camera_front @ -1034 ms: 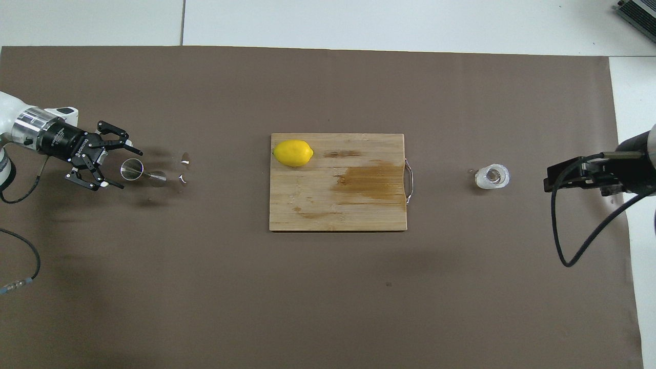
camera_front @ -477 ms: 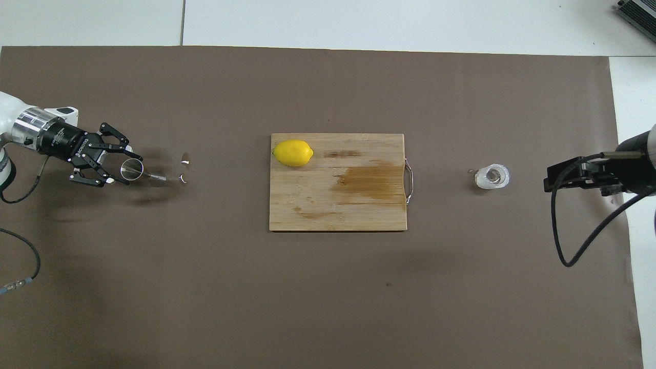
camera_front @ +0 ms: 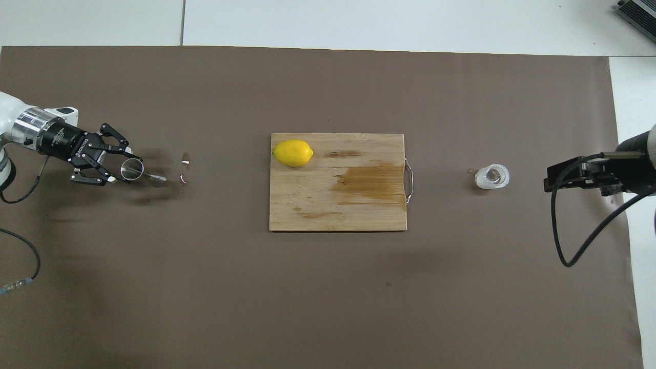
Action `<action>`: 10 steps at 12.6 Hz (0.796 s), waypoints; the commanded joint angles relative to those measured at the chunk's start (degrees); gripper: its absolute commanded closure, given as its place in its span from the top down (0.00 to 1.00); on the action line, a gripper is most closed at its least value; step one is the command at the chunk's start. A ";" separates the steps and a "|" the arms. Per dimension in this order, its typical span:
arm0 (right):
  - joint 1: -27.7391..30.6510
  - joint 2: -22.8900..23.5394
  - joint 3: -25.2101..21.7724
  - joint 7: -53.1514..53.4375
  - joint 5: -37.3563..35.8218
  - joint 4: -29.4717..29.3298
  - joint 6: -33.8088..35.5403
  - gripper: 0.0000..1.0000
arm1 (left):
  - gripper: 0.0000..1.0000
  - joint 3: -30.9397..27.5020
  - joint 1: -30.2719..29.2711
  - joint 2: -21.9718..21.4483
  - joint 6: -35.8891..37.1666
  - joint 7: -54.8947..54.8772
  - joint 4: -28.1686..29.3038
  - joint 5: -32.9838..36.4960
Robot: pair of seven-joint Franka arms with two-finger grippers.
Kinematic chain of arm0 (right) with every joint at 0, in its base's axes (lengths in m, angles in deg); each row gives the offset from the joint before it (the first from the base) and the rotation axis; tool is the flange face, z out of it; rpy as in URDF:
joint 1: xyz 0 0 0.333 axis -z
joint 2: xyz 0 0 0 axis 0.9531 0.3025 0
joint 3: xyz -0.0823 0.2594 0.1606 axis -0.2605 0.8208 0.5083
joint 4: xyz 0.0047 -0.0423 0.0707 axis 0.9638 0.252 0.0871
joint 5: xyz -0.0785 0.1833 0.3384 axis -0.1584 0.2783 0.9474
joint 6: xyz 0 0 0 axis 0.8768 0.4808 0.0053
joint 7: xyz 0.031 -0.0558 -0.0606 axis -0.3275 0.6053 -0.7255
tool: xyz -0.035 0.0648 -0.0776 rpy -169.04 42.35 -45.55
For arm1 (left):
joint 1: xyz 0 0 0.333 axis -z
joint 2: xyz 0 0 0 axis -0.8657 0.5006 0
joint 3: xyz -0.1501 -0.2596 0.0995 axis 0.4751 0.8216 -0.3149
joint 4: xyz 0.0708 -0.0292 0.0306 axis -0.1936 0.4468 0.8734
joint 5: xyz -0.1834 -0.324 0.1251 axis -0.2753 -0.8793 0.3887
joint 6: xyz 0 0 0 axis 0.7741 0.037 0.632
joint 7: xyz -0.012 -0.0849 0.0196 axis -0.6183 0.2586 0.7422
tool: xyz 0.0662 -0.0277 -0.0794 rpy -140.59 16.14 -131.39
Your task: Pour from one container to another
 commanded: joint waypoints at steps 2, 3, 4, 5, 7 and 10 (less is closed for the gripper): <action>0.52 -0.10 0.21 0.38 1.53 0.07 0.29 1.00 | 0.29 1.14 -0.54 1.28 -0.17 0.14 -1.08 0.59; 0.52 -0.10 0.21 0.38 1.53 0.07 0.29 1.00 | 0.27 1.14 -0.54 1.28 -0.08 0.14 -1.08 0.50; 0.52 -0.10 0.21 0.38 1.53 0.07 0.29 1.00 | 0.26 1.14 -0.54 1.28 -0.08 0.14 -1.08 0.50; 0.52 -0.10 0.29 0.38 1.53 0.07 0.29 1.00 | 0.22 1.14 -0.54 1.28 0.01 0.14 -1.00 0.42; 0.52 -0.10 0.21 0.38 1.53 0.07 0.29 1.00 | 0.13 1.23 -0.37 1.11 0.09 0.40 -0.65 -0.72; 0.52 -0.10 0.21 0.38 1.53 0.07 0.29 1.00 | 0.03 1.75 -0.11 0.41 0.36 0.84 0.58 -2.92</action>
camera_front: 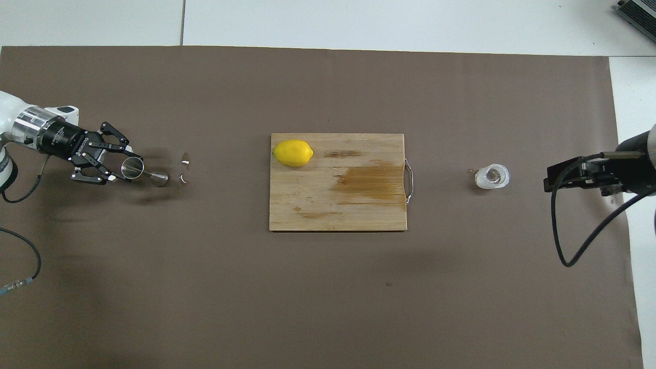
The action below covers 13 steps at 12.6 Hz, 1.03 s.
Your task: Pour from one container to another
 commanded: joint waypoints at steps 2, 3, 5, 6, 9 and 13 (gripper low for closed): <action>0.52 -0.10 0.21 0.38 1.53 0.07 0.29 1.00 | 0.03 1.35 0.33 -0.41 0.21 1.08 0.56 -2.10; 0.52 -0.10 0.21 0.38 1.53 0.07 0.29 1.00 | 0.03 1.35 0.42 -1.29 0.13 1.52 1.70 -3.15; 0.52 -0.10 0.21 0.38 1.53 0.07 0.29 1.00 | 0.03 1.44 0.60 -3.66 -0.57 1.61 4.68 -5.17; 0.52 -0.10 0.21 0.38 1.53 0.07 0.29 1.00 | 0.03 1.61 0.69 -4.80 -1.45 1.61 6.26 -6.31; 0.52 -0.10 0.29 0.38 1.53 0.07 0.29 1.00 | 0.03 2.40 1.21 -8.23 -4.00 1.44 11.18 -9.04; 0.52 -0.10 0.21 0.38 1.53 0.07 0.29 1.00 | 0.03 6.44 2.44 -11.22 -9.44 0.91 15.58 -10.19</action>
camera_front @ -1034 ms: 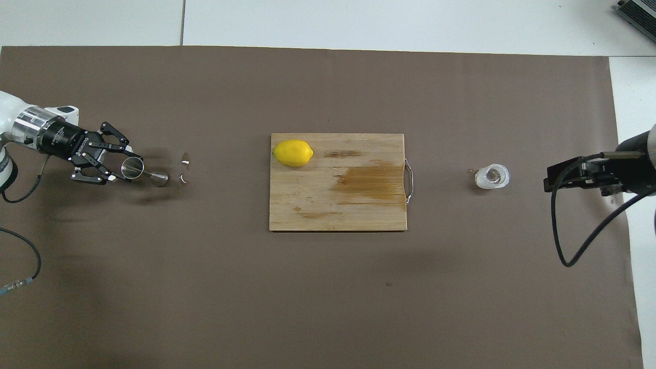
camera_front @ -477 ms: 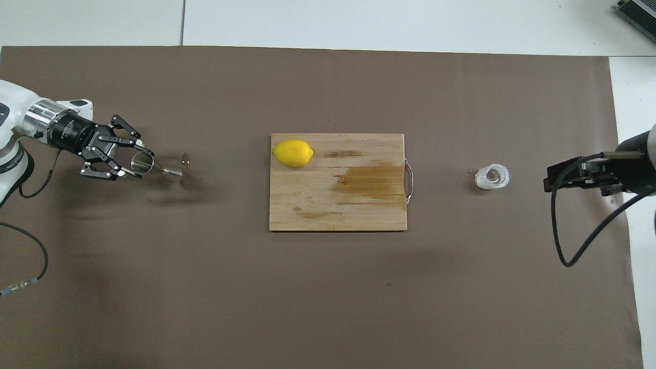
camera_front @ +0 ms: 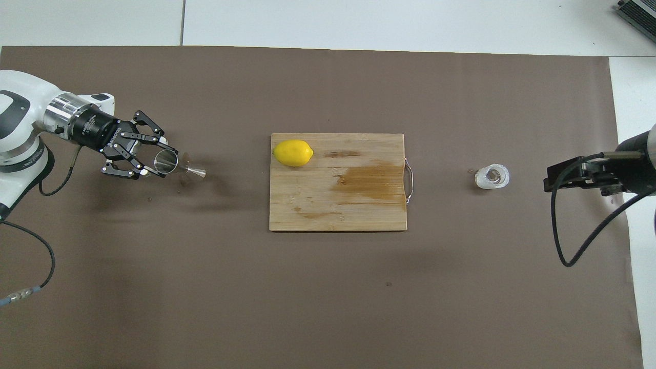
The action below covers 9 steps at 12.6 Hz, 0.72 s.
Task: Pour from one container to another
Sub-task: 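Lift the metal cup and carry it over the cutting board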
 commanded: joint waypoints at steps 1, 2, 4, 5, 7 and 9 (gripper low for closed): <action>0.52 -0.10 0.21 0.38 1.53 0.16 0.29 1.00 | 0.03 1.34 0.01 -4.94 -5.48 -0.34 6.58 -2.60; 0.52 -0.10 0.21 0.38 1.53 0.07 0.29 1.00 | 0.03 2.22 0.44 -5.82 -7.50 -0.43 8.43 -3.65; 0.52 -0.10 0.21 0.38 1.53 0.07 0.29 1.00 | 0.03 4.67 0.97 -5.92 -11.81 -0.43 10.72 -4.37; 0.52 -0.10 0.21 0.38 1.53 0.07 0.29 1.00 | 0.03 5.90 1.24 -6.00 -14.35 -0.43 12.30 -5.50; 0.52 -0.10 0.21 0.38 1.53 0.07 0.29 1.00 | 0.03 6.97 2.37 -7.05 -19.01 -0.43 15.12 -8.66; 0.52 -0.10 0.21 0.38 1.53 0.07 0.29 1.00 | 0.03 6.97 5.00 -8.72 -22.27 -0.43 16.01 -12.52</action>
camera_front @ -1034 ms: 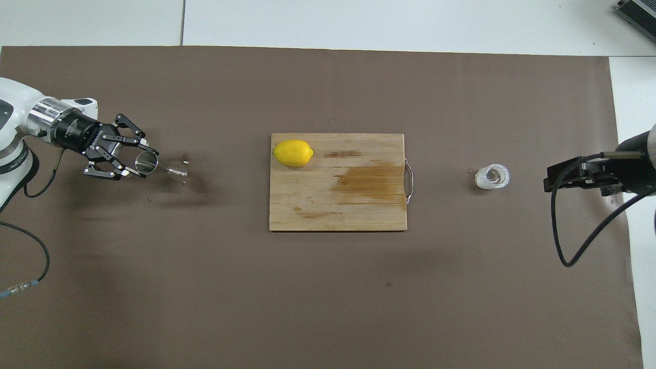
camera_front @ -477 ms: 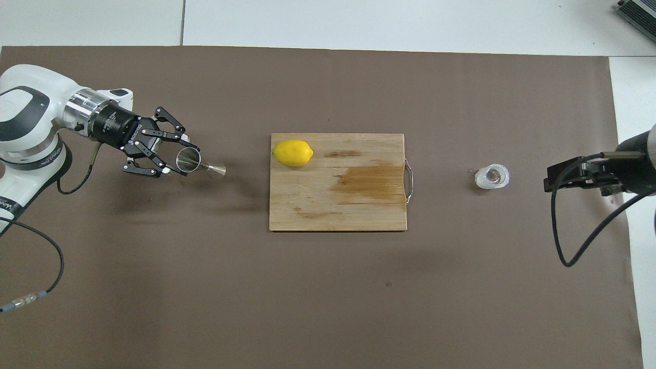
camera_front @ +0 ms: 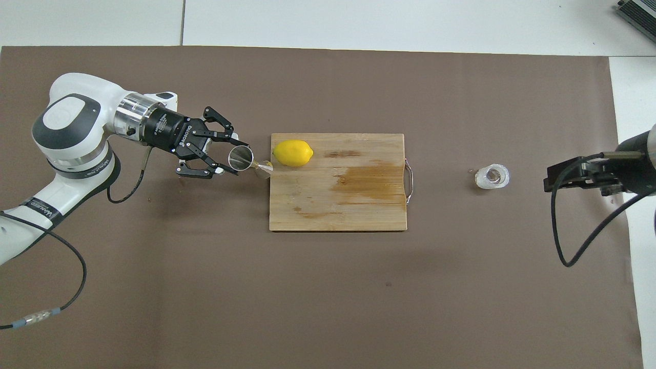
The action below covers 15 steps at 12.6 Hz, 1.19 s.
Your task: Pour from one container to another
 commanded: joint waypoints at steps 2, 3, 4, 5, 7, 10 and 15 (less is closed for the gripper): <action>0.52 -0.10 0.21 0.38 1.53 0.16 0.29 1.00 | 0.04 -0.79 4.71 -6.16 -6.37 -0.40 3.33 -7.01; 0.52 -0.10 0.21 0.38 1.53 0.07 0.29 1.00 | 0.04 -0.79 5.94 -6.78 -8.56 -0.48 4.12 -8.51; 0.52 -0.10 0.21 0.38 1.44 0.07 0.29 1.00 | 0.04 -0.79 7.09 -7.65 -11.02 -0.66 5.26 -10.52; 0.52 -0.10 0.21 0.38 1.53 0.07 0.29 1.00 | 0.05 -0.79 8.23 -8.10 -13.04 -1.09 5.96 -11.94; 0.52 -0.10 0.21 0.38 1.53 0.07 0.29 1.00 | 0.05 -0.79 9.90 -8.19 -17.52 -2.76 6.93 -12.39; 0.52 -0.10 0.21 0.38 1.53 0.07 0.29 1.00 | 0.03 -0.61 10.70 -8.98 -24.82 -3.38 10.18 -14.66; 0.52 -0.10 0.21 0.38 1.53 0.07 0.29 1.00 | 0.00 0.09 13.42 -11.00 -36.25 -7.68 15.72 -21.08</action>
